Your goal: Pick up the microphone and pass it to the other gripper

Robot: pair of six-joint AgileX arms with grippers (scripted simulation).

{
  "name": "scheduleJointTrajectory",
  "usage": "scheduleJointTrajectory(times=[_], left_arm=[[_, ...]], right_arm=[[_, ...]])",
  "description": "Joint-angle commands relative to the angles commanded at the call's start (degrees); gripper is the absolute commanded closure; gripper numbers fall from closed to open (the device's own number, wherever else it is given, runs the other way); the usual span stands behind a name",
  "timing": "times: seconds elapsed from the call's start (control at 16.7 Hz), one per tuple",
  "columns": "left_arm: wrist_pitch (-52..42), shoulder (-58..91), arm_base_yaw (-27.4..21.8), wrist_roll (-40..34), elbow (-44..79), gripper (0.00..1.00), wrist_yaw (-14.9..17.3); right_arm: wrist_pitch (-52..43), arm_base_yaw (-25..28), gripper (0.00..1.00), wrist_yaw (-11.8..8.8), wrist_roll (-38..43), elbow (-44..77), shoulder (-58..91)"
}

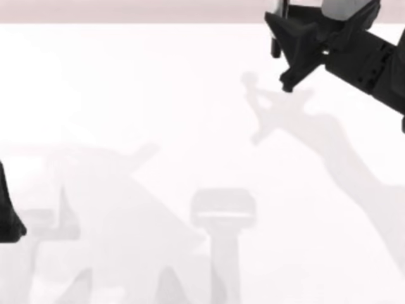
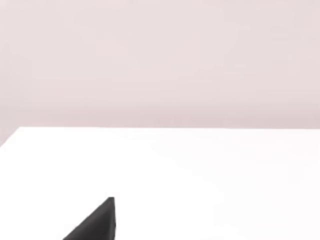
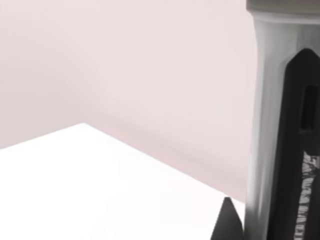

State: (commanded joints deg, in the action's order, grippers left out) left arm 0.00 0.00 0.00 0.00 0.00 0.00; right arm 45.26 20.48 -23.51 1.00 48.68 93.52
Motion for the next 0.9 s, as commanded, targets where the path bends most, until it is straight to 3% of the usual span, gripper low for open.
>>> scheduleJointTrajectory(times=[0.3,0.42,0.72,0.9], left_arm=[[0.00,0.00,0.00,0.00,0.00,0.00,0.00],[0.00,0.00,0.00,0.00,0.00,0.00,0.00],[0.00,0.00,0.00,0.00,0.00,0.00,0.00],[0.00,0.00,0.00,0.00,0.00,0.00,0.00]], right_arm=[[-0.20,1.12,1.00,0.83,0.19,0.16,-0.14],[-0.45,3.68,1.00,3.27,0.34,-0.21,-1.22],[-1.43,12.55,1.00,11.87,0.90,-1.59,-4.85],[-1.68,15.24,1.00,14.43,1.05,-1.96,-6.01]])
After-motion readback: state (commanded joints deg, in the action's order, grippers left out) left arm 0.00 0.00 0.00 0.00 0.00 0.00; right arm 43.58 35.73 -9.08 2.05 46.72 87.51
